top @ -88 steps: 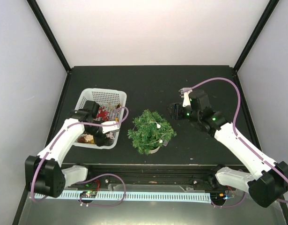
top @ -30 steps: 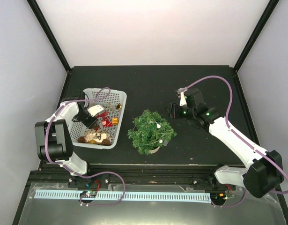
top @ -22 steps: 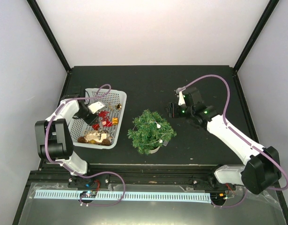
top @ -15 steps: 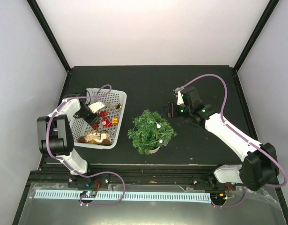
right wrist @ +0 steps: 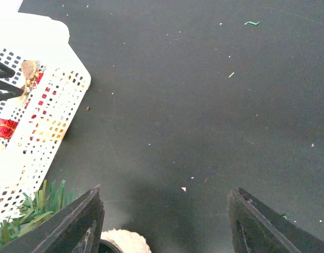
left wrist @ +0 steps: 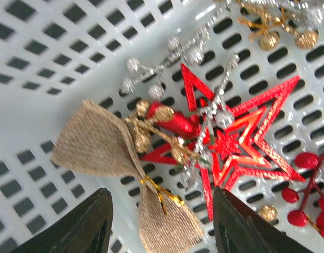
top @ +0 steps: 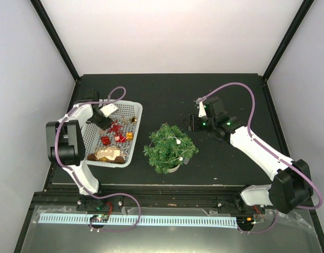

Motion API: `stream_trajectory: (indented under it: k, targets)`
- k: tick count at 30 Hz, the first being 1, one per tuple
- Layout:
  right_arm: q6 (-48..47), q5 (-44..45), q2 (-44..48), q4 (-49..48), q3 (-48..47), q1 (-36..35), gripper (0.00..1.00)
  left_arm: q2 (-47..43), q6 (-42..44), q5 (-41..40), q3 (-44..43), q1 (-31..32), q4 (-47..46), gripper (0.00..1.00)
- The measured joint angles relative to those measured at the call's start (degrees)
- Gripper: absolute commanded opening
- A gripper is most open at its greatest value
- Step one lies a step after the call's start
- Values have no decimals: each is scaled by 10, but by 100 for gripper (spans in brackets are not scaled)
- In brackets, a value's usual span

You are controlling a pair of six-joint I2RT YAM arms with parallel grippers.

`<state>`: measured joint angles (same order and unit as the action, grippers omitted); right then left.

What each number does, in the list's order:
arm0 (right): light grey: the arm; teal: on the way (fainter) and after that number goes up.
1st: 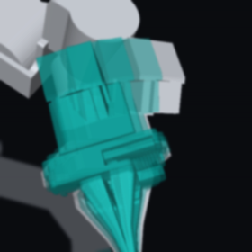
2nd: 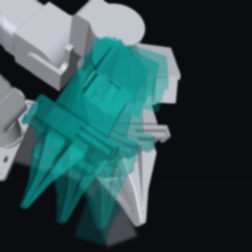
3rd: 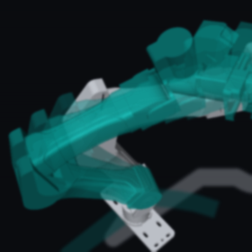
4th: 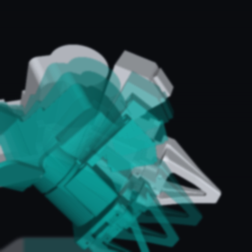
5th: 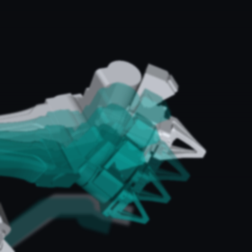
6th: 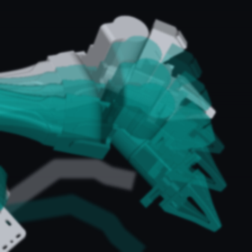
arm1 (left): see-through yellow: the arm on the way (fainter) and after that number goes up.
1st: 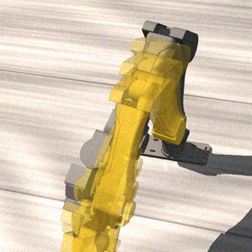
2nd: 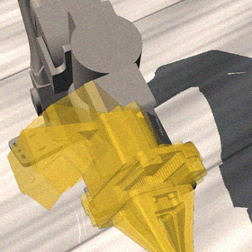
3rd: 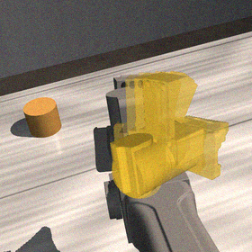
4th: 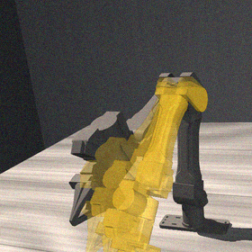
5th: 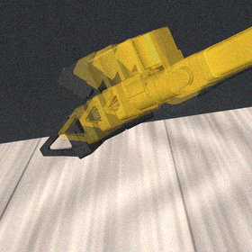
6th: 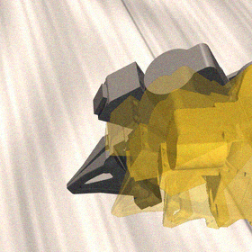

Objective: Decorate the small christmas tree

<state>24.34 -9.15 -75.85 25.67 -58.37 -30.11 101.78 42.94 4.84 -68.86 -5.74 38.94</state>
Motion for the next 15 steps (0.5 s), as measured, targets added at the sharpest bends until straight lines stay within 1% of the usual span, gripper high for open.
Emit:
stream_trajectory:
  k: [3,7,15]
  targets:
    - [0,0,0,0,0,0,65,20,-6,4,-24,3,1,48]
    - [0,0,0,0,0,0,65,38,-12,10,-43,10,3,46]
    - [0,0,0,0,0,0,65,61,-16,17,-49,22,7,44]
